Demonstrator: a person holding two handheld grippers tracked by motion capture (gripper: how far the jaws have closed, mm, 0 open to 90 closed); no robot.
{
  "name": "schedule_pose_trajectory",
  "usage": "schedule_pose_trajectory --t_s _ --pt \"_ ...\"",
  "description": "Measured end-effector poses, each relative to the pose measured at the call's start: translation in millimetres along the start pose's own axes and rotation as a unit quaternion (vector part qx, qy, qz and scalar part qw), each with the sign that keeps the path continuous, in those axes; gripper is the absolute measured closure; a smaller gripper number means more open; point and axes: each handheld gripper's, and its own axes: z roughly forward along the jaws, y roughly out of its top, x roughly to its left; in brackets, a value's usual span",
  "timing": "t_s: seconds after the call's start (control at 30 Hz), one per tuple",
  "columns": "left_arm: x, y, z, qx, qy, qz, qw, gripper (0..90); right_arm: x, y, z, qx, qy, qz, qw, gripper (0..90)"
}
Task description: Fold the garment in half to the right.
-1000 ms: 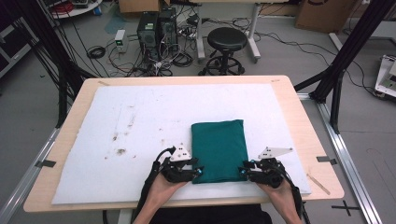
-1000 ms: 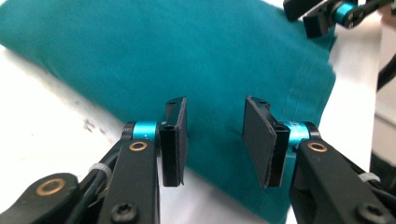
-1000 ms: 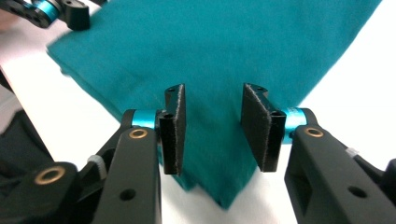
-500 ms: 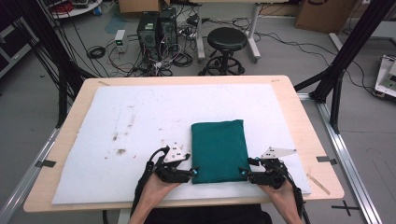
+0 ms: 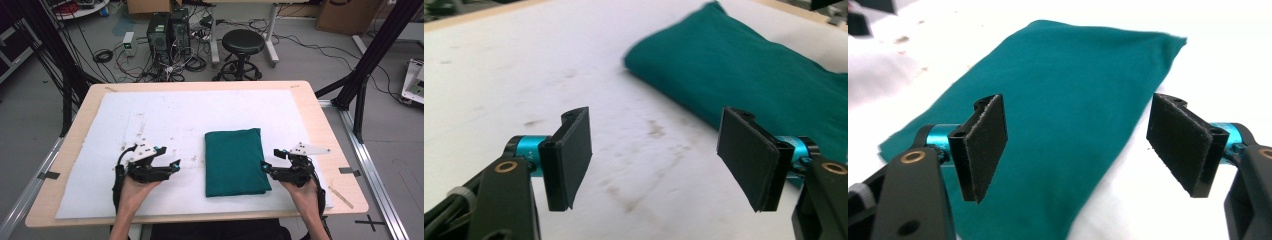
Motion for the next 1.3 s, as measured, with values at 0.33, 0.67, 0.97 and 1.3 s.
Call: schedule_pose_trajectory --t_s 0.33,0.67,0.97,1.3 --pt "57.5 -19.2 -56.3 -0.037 0.074 -0.063 0.9945 29.3 -23.8 5.4 -10.5 -0.029 -0.039 0.017 0.9987 22.9" --pt "82.1 -40.9 -82.7 -0.047 0.121 -0.099 0.9866 29.3 -38.3 -2.6 -25.9 -0.046 -0.065 0.037 0.9962 22.3" --pt "85.4 -44.3 -86.2 -0.04 0.128 -0.099 0.986 29.3 -37.9 -3.1 -24.7 -0.045 -0.06 0.035 0.9966 22.3" --pt "84.5 -44.1 -85.9 -0.039 0.125 -0.099 0.9864 29.3 -36.2 -1.9 -27.1 -0.048 -0.06 0.037 0.9964 22.3"
